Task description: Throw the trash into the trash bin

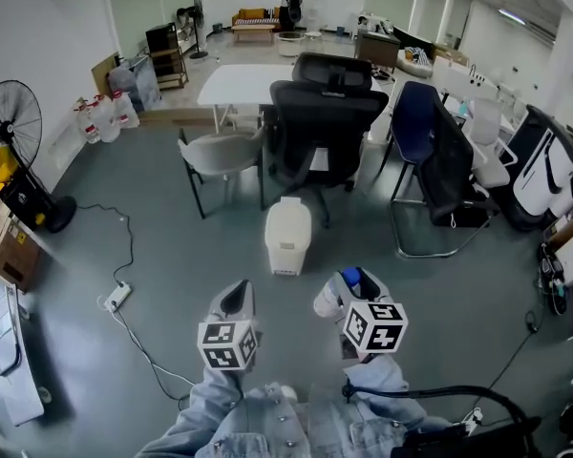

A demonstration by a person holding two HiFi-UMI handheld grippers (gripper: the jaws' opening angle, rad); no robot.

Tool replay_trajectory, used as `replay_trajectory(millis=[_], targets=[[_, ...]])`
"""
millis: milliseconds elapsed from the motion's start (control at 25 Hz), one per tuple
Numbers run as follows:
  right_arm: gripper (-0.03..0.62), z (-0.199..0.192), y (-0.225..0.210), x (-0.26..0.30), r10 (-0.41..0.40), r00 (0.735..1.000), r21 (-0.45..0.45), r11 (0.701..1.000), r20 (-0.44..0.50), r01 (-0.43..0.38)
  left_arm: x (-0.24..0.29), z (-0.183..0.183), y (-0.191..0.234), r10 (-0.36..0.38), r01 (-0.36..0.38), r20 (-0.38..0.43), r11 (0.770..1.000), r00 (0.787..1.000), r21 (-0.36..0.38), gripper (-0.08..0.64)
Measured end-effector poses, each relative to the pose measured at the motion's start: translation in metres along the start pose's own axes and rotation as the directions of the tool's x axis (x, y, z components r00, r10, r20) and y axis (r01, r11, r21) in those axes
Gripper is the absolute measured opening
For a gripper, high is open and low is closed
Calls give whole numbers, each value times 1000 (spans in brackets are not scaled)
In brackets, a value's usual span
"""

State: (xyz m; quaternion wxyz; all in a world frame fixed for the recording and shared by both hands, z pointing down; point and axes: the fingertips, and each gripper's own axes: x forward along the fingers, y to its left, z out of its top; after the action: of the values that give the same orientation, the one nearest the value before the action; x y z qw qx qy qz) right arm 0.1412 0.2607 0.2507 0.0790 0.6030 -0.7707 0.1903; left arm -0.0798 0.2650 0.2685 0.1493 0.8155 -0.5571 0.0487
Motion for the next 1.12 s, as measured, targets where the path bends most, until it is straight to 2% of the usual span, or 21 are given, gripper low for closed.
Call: replay_trajectory(millis=[400,600,1120], targets=[[201,-3,-37,33,-43,998,29,999,-34,44,55,-7,3,-14,14,-44,1000,999,-5,9],[201,2,-61,62,-88,995,88,992,-44,92,101,-3,11,-46,46,-57,999,997,2,9],[201,80,-75,190,-171,985,113,979,3,169,244,75,81,-116,117,-38,992,993,35,9]])
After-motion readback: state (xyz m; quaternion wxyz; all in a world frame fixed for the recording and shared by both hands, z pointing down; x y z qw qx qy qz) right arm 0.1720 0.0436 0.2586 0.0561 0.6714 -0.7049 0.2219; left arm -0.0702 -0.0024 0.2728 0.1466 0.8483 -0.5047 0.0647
